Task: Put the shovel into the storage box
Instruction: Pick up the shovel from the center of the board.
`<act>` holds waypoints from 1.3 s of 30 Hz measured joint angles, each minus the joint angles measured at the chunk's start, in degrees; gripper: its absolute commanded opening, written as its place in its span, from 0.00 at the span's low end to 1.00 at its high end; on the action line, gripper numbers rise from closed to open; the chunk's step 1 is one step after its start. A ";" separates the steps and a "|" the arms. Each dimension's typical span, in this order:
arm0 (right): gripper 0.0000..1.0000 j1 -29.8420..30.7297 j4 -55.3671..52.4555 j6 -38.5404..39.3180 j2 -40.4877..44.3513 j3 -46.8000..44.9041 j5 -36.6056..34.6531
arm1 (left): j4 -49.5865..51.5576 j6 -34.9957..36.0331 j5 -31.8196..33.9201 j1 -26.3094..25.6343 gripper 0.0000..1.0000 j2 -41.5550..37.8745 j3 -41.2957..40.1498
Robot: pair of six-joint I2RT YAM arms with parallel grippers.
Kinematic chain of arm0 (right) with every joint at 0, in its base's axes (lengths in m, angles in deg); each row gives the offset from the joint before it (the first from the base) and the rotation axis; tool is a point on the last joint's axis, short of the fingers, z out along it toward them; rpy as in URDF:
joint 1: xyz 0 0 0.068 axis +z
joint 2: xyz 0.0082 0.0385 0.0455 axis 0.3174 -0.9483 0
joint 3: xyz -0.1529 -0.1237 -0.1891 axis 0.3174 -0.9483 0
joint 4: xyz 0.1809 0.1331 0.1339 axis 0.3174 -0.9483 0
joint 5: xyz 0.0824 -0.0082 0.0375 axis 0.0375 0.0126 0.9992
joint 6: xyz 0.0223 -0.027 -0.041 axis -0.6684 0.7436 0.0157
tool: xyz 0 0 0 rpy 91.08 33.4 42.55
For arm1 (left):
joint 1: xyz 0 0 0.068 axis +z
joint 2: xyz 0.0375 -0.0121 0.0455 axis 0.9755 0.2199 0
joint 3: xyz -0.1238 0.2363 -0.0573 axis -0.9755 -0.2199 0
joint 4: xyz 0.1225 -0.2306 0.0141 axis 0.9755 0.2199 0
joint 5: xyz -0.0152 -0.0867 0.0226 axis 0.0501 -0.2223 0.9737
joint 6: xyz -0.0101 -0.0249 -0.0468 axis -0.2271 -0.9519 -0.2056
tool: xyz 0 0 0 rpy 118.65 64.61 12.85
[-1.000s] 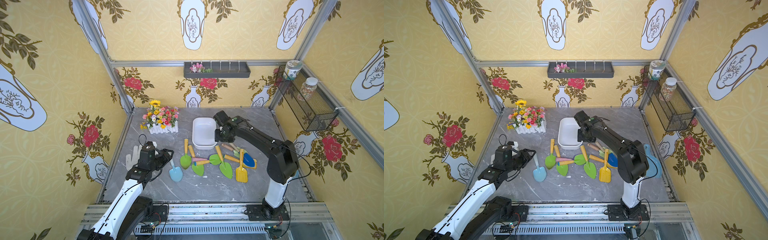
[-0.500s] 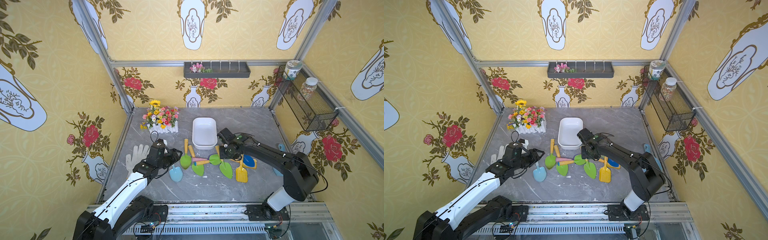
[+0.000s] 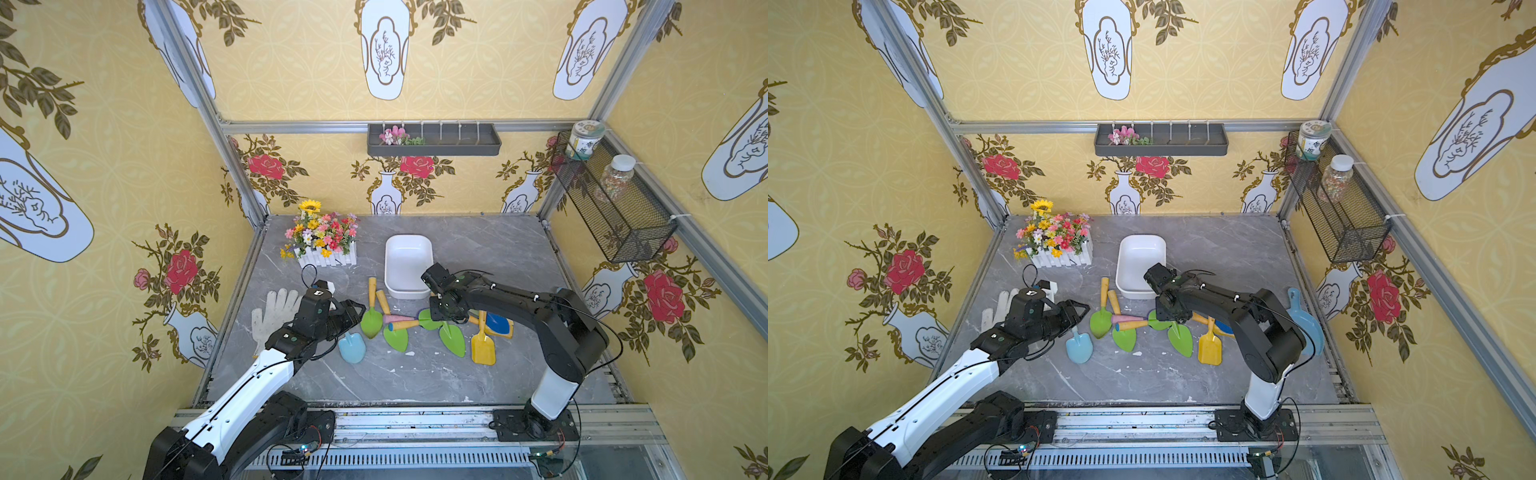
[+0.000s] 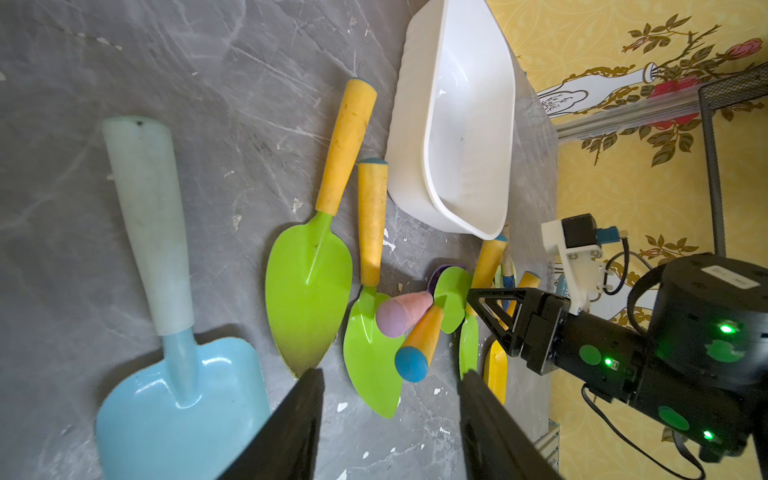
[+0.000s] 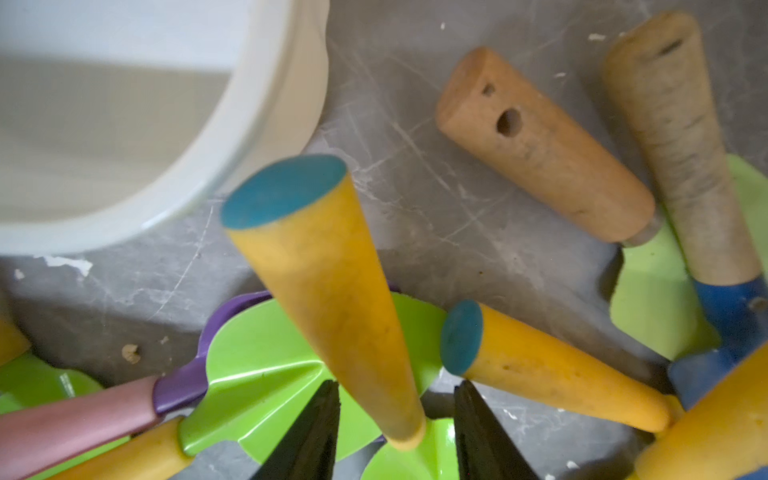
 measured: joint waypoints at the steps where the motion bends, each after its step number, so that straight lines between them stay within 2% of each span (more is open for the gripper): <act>1: 0.45 0.04 0.07 0.00 -0.26 0.00 0.00 | 0.00 -0.02 0.11 0.00 0.57 0.02 -0.02; 13: 0.21 0.85 0.83 0.11 -1.84 0.90 0.00 | 0.00 -0.17 0.13 0.00 0.57 0.44 -0.02; 18: 0.17 1.46 -0.98 0.24 -0.24 1.75 -0.46 | 0.00 -0.17 0.15 0.00 0.57 0.46 -0.02; 25: 0.17 2.69 -6.88 0.26 4.85 4.92 -0.94 | -0.02 -0.07 0.33 0.00 0.57 1.31 0.81; 32: 0.17 1.70 -13.27 1.11 5.11 15.78 -1.11 | -0.11 0.11 0.20 0.00 0.57 3.23 1.79; 39: 0.17 -2.84 -17.18 3.26 -5.33 32.72 -0.79 | -0.24 0.11 0.04 -0.04 0.57 2.36 1.90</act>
